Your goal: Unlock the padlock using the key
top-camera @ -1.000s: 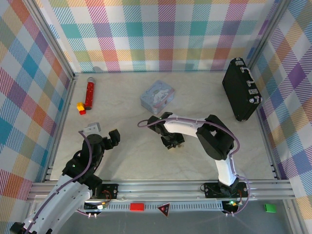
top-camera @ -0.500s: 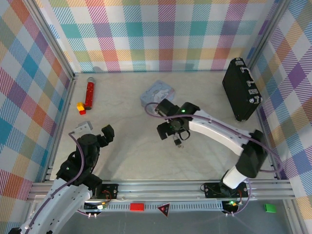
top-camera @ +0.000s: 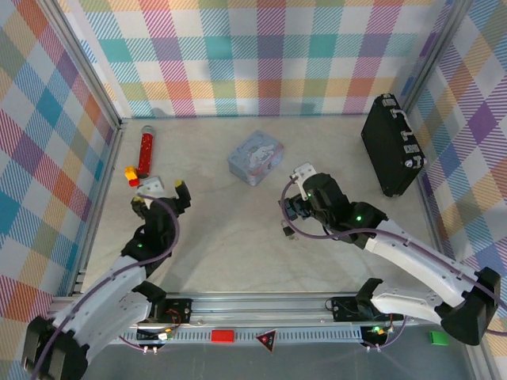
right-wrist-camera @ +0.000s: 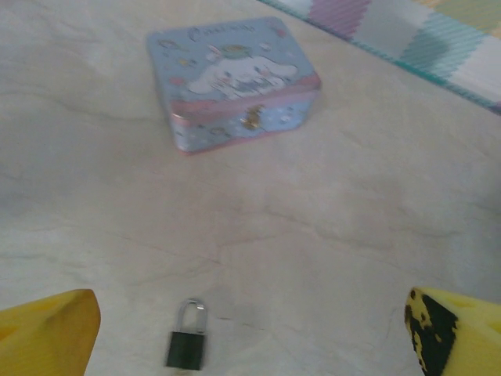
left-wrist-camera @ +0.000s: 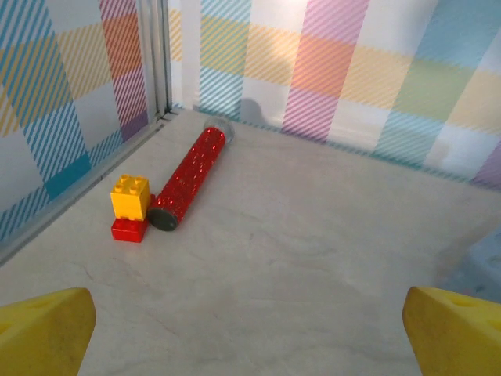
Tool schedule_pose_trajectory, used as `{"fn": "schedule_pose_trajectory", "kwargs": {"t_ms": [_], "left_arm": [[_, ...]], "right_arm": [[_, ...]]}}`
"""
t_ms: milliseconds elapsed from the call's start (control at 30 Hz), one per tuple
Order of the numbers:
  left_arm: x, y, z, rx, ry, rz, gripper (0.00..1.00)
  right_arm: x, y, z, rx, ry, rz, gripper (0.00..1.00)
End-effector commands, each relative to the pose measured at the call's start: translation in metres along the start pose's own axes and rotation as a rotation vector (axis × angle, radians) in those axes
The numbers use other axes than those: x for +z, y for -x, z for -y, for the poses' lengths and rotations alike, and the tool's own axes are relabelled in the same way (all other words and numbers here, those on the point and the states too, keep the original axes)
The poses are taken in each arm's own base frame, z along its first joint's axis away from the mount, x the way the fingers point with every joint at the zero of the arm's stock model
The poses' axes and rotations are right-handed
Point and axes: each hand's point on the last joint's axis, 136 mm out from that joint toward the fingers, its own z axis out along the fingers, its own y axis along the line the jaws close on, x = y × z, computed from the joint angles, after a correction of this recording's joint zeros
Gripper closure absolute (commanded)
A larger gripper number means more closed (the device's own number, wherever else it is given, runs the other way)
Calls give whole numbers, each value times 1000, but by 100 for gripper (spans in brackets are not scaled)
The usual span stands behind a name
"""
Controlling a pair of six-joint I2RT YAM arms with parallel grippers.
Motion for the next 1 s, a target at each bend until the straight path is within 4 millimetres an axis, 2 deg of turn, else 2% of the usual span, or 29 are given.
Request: {"fn": "schedule_pose_trajectory", "kwargs": {"t_ms": [0,100,267,400,567,700,833,967], "left_arm": [[16,14,2,88,32,142,0],[35,-10,3,161,39,112,0],[53,-46,1,163,-24,36,0],[63,-61,-2,148,-51,-2,0],[73,-60,0,120,-74,12,0],[86,-68,-7,92,-54,11,0],[97,-79,1,115,-83,-40,0],[111,-89,3,127,-86,-66,0]], "right_arm": [[2,27,29,74,-70,166,1],[10,10,60,154,-137,122,1],[16,-21,96,212,-241,93,1],[25,-53,117,249,-303,71,1],[43,-84,129,304,-325,81,1],[45,-100,144,368,-328,152,1],[45,-98,154,391,-319,229,1],[55,-102,158,387,-308,258,1]]}}
